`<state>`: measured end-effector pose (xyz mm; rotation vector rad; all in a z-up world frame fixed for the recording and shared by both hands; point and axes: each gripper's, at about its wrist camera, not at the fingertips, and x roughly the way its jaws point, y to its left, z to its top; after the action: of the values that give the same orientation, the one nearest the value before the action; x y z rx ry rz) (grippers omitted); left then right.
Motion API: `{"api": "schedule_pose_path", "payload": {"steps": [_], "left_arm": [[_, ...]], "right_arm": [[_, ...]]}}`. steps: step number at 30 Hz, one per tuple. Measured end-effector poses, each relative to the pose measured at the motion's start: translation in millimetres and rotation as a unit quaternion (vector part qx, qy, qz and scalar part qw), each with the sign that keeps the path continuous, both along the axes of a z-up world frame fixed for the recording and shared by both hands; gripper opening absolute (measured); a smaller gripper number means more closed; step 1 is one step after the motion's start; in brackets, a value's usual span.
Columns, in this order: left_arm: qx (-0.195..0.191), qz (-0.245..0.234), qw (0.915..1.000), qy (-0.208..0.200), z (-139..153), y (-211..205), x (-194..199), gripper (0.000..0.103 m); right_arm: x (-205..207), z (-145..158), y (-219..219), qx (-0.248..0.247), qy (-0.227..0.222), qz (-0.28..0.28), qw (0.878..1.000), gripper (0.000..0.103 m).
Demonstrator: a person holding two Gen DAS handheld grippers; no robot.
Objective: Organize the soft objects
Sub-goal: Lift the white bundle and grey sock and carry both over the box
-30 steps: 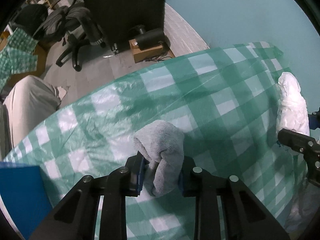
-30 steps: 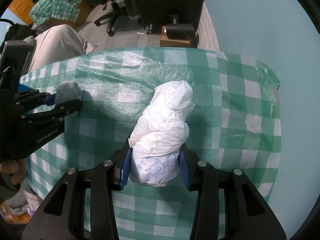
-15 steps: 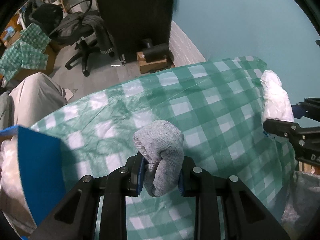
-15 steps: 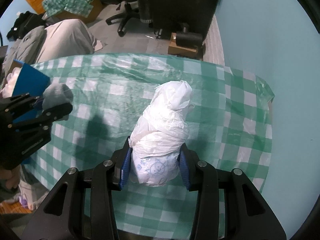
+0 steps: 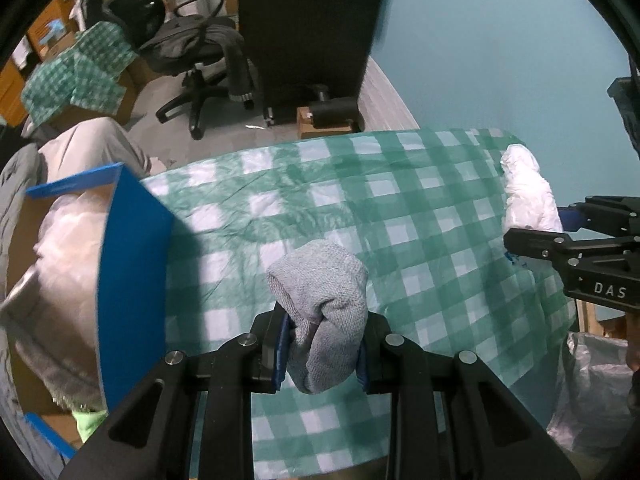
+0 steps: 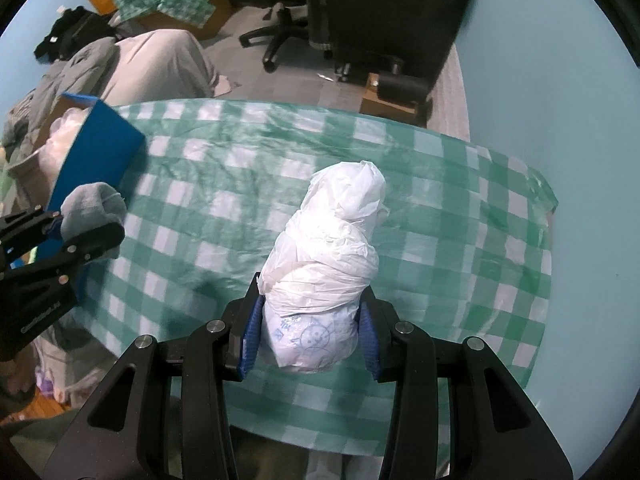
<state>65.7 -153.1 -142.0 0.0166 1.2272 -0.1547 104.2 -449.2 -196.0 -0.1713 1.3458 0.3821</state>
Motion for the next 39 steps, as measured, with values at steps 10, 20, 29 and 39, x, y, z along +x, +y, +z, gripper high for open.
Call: {"api": "schedule_pose_path", "payload": {"steps": [10,20,29,39], "left_arm": [[0.015,0.035,0.9991,-0.018,28.4,37.4,-31.6,0.026],[-0.003,0.073,0.9972,-0.018,45.5,72.6,-55.9,0.026],[-0.002,0.110,0.9936,-0.027,59.3,108.6,-70.6,0.026],[-0.005,0.161,0.9864,-0.035,69.6,151.7,-84.3,0.026]], "right_arm": [[-10.7,24.3,34.9,0.013,-0.015,0.030,0.999,0.041],[-20.9,41.0,77.8,0.028,-0.022,0.066,0.997,0.041],[-28.2,54.2,122.3,0.042,-0.027,0.107,0.993,0.041],[-30.2,61.1,171.4,0.049,-0.030,0.157,0.986,0.041]]}}
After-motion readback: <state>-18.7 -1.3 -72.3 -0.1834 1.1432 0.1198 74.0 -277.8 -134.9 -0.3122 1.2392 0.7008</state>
